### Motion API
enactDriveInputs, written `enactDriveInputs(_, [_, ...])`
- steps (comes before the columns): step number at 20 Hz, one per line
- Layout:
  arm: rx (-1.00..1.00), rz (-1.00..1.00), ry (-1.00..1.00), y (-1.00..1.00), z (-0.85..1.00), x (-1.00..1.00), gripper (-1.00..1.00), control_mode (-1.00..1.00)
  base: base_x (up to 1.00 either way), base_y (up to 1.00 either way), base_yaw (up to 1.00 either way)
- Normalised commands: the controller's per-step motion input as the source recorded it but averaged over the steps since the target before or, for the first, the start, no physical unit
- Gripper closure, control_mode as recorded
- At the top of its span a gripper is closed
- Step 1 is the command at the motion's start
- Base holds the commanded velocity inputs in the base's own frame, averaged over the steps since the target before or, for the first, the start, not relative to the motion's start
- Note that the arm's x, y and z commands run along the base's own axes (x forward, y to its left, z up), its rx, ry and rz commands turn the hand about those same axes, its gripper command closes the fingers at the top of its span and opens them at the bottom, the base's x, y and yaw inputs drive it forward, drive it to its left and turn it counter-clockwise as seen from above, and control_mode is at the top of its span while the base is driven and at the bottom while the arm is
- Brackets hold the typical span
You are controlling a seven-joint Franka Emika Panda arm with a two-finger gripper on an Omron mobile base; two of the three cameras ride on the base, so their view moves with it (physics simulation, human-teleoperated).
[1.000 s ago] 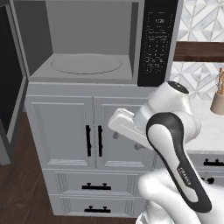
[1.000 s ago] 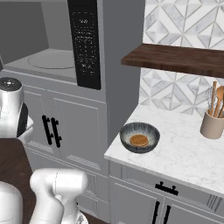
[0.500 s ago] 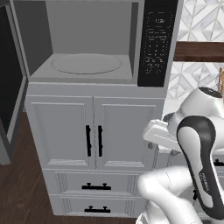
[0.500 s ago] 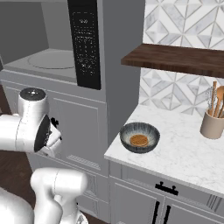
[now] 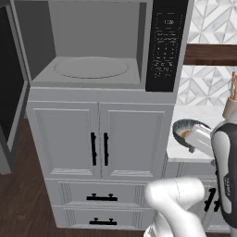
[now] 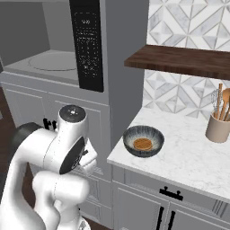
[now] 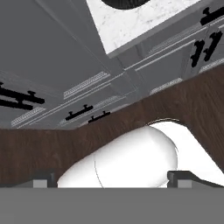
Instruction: Open the microwave, place the bowl with waffle inside the microwave, then close the microwave door and turn it on.
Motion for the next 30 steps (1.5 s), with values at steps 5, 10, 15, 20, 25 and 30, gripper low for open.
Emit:
enactDriveInputs(5, [0.02, -0.44, -0.01, -1.0, -0.21, 0.25, -1.0, -1.0, 0.0, 0.0, 0.0])
enactDriveInputs(10, [0.15, -0.27, -0.04, -1.0, -0.05, 0.47, -1.0, -1.0, 0.0, 0.0, 0.0])
enactDriveInputs(15, [0.05, -0.05, -0.02, -0.61, -0.02, 0.7, -1.0, -1.0, 0.0, 0.0, 0.0])
enactDriveInputs(20, [0.0, 0.0, 0.0, -0.53, -0.13, 0.64, -1.0, -1.0, 0.0, 0.0, 0.0])
enactDriveInputs(25, [0.0, 0.02, 0.0, -0.41, -0.31, 0.38, -1.0, -1.0, 0.0, 0.0, 0.0])
enactDriveInputs(30, [-0.03, 0.09, 0.0, -0.04, -0.37, 0.42, -1.0, -1.0, 0.0, 0.0, 0.0])
